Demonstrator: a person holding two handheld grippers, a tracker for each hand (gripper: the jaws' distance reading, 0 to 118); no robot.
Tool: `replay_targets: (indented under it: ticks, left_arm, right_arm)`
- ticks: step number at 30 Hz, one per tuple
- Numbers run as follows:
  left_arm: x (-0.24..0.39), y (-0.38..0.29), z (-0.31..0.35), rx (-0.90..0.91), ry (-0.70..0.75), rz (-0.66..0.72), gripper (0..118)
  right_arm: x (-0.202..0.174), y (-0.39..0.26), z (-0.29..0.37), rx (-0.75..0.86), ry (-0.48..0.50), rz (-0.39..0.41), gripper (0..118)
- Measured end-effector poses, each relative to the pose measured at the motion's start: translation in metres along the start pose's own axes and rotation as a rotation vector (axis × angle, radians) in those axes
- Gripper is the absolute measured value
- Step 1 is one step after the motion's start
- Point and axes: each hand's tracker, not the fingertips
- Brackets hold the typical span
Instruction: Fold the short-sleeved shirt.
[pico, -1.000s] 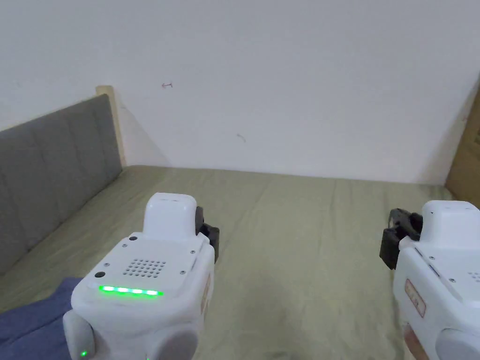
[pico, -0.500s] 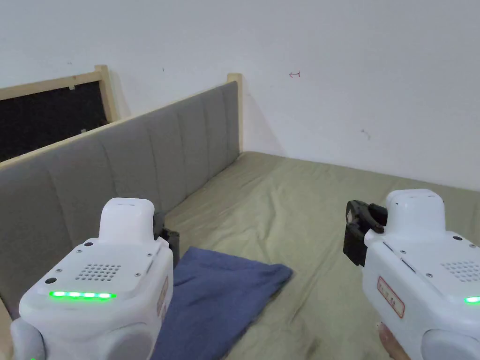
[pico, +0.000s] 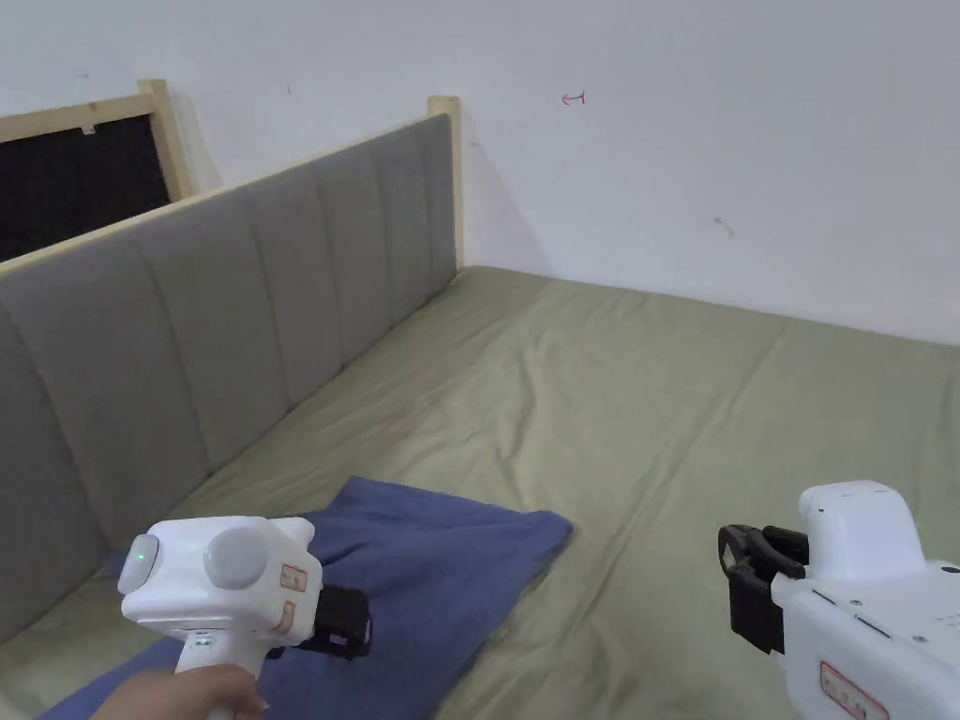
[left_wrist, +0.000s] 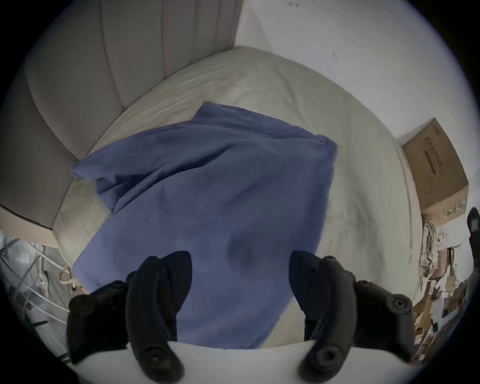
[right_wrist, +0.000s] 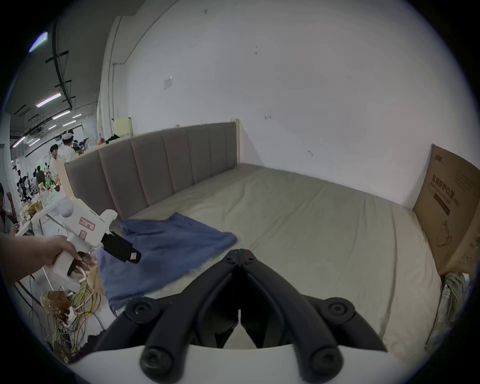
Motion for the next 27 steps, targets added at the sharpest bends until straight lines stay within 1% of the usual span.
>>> replay_targets:
  ticks: [3,5,6,7,8,9,10,11,12,16,17,18,19,20,21,22,23,24,25,27]
  left_arm:
    - [-0.002,0.007,-0.035,-0.018,-0.001,0.040,97]
    - [-0.001,0.004,-0.061,-0.061,0.007,0.056,105]
    - [0.000,-0.001,-0.080,-0.109,0.014,0.045,111]
    - [0.003,-0.008,-0.094,-0.122,0.040,-0.002,114]
    - [0.011,-0.015,-0.098,-0.061,0.050,-0.077,117]
    - [0.018,-0.024,-0.101,-0.007,0.099,-0.127,118]
    - [0.023,-0.031,-0.100,0.063,0.165,-0.149,118]
    - [0.025,-0.032,-0.101,0.105,0.170,-0.120,118]
    - [0.028,-0.035,-0.095,0.063,0.155,-0.095,118]
    - [0.024,-0.024,-0.081,0.042,0.139,-0.098,118]
    - [0.022,-0.024,-0.073,0.051,0.122,-0.107,107]
    - [0.021,-0.025,-0.060,0.107,0.095,-0.124,86]
    - [0.019,-0.026,-0.050,0.160,0.114,-0.139,53]
    - [0.016,-0.027,-0.042,0.191,0.134,-0.142,2]
    - [0.012,-0.027,-0.034,0.194,0.177,-0.142,1]
    - [0.004,-0.029,-0.021,0.245,0.160,-0.118,1]
    - [-0.001,-0.029,-0.010,0.264,0.085,-0.066,1]
    - [0.000,-0.026,0.002,0.277,0.071,-0.050,1]
    - [0.000,-0.025,0.015,0.303,0.100,-0.064,1]
    - [0.007,-0.022,0.045,0.380,0.154,-0.135,1]
  right_arm:
    - [0.009,-0.007,-0.003,-0.028,-0.016,-0.002,0]
    - [0.015,-0.011,-0.005,-0.041,-0.017,-0.022,0]
    - [0.019,-0.013,-0.006,-0.048,-0.017,-0.035,0]
    - [0.022,-0.015,-0.006,-0.053,-0.017,-0.047,0]
    - [0.024,-0.017,-0.007,-0.059,-0.019,-0.060,0]
    - [0.026,-0.019,-0.007,-0.064,-0.021,-0.071,0]
    - [0.029,-0.021,-0.007,-0.069,-0.023,-0.079,0]
    - [0.031,-0.023,-0.008,-0.075,-0.027,-0.084,0]
    - [0.034,-0.024,-0.009,-0.080,-0.031,-0.088,0]
    - [0.044,-0.030,-0.014,-0.099,-0.052,-0.108,0]
    - [0.046,-0.030,-0.015,-0.104,-0.053,-0.119,0]
    - [0.048,-0.031,-0.015,-0.108,-0.053,-0.133,0]
    - [0.050,-0.032,-0.014,-0.106,-0.051,-0.148,0]
    - [0.052,-0.032,-0.013,-0.103,-0.049,-0.160,0]
    - [0.054,-0.033,-0.012,-0.101,-0.047,-0.169,0]
    - [0.055,-0.033,-0.011,-0.101,-0.046,-0.172,0]
    - [0.056,-0.033,-0.010,-0.100,-0.047,-0.173,0]
    - [0.057,-0.033,-0.009,-0.099,-0.051,-0.170,0]
    - [0.059,-0.032,-0.008,-0.098,-0.057,-0.167,0]
    - [0.062,-0.030,-0.002,-0.091,-0.060,-0.169,0]
